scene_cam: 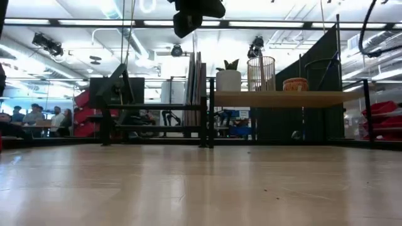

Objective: Stock shelves
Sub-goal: Put the blue tape dispenser under the shelf

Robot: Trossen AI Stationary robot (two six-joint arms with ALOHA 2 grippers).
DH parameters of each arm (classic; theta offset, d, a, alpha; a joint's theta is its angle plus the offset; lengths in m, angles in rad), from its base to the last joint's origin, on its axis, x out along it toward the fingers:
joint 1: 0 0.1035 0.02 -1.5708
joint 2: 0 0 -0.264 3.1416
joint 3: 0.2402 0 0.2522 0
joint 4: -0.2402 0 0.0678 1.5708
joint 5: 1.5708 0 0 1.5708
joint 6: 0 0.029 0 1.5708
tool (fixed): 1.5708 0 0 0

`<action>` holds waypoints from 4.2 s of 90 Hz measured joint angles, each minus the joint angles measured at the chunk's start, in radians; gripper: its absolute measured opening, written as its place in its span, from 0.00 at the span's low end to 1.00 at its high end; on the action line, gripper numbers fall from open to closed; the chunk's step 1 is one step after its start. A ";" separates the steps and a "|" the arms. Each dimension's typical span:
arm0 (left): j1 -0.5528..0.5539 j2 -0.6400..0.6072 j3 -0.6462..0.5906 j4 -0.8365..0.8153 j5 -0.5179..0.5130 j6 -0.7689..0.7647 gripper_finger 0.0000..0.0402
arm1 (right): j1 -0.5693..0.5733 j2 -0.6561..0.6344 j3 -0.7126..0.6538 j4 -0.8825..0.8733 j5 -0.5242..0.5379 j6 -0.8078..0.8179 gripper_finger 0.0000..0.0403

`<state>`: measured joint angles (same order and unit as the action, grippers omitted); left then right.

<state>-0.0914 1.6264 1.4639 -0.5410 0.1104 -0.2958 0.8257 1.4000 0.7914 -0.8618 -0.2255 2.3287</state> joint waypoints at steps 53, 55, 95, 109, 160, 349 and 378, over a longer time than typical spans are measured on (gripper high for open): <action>0.000 0.000 0.000 -0.022 0.000 0.001 0.00 | -0.031 0.004 -0.103 0.130 -0.059 0.031 0.48; 0.000 0.000 0.000 -0.023 0.000 0.001 0.00 | -0.031 0.004 -0.103 0.131 -0.060 0.031 0.45; 0.000 -0.036 0.148 -0.281 -0.109 0.028 0.00 | -0.110 -0.013 0.052 0.080 -0.047 -0.082 0.43; 0.000 -0.057 0.224 -0.391 -0.185 0.048 0.00 | -0.269 -0.012 0.116 0.056 -0.027 -0.239 0.43; 0.000 -0.112 0.236 -0.494 -0.266 0.086 0.00 | -0.855 0.286 0.280 0.072 0.037 -0.819 0.43; -0.002 -0.142 0.236 -0.496 -0.346 0.161 0.00 | -0.336 0.677 0.371 -0.016 1.145 -0.311 0.85; -0.005 -0.146 0.236 -0.502 -0.348 0.151 0.00 | -0.362 0.631 0.364 0.017 1.049 -0.378 0.42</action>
<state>-0.0967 1.4807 1.7000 -1.0431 -0.2379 -0.1447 0.4633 2.0312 1.1557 -0.8444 0.8231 1.9508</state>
